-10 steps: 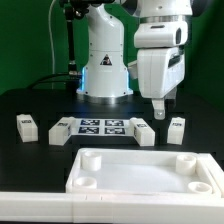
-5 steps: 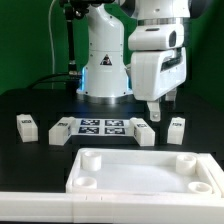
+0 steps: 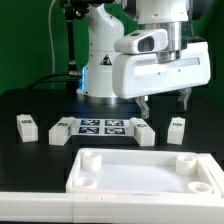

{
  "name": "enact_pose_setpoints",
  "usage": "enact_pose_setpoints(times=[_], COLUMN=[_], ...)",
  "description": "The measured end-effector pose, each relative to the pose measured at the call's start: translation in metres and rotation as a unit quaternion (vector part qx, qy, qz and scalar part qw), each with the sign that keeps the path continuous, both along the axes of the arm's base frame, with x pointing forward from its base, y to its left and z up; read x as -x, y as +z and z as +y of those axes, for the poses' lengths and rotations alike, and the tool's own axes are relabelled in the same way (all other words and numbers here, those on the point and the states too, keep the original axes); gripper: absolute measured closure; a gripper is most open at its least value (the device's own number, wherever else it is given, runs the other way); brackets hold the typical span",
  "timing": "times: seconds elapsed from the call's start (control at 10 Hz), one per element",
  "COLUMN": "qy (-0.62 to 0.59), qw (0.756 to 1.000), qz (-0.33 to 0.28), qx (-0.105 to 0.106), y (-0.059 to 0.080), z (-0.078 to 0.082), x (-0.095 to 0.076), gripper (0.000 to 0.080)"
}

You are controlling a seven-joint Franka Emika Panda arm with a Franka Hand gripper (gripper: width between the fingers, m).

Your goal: Assemble desk

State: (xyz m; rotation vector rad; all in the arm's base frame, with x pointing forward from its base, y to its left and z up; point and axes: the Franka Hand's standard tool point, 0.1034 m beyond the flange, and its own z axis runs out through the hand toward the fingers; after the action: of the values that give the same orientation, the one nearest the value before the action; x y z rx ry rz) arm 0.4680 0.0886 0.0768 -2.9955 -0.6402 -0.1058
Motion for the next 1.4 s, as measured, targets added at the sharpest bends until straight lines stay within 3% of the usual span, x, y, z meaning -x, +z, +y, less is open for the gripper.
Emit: enact_pose_setpoints(times=[0.4, 0.6, 0.8, 0.9, 1.2, 1.4], qy=[-0.150, -0.270, -0.393, -0.405, -0.394, -0.345], qw=[0.988, 0.962, 0.917, 0.911, 0.915, 0.928], qz=[0.015, 0.037, 0.065, 0.068, 0.079, 0.137], qx=[-0.014, -0.021, -0.032, -0.034, -0.030, -0.017], y=[0.000, -0.006, -0.012, -0.014, -0.015, -0.015], z=[0.002, 0.002, 0.005, 0.006, 0.008, 0.017], x=[0.001, 0.013, 0.019, 0.020, 0.022, 0.027], gripper=[0.0150, 0.0150, 0.0150, 0.0150, 0.0150, 0.0150])
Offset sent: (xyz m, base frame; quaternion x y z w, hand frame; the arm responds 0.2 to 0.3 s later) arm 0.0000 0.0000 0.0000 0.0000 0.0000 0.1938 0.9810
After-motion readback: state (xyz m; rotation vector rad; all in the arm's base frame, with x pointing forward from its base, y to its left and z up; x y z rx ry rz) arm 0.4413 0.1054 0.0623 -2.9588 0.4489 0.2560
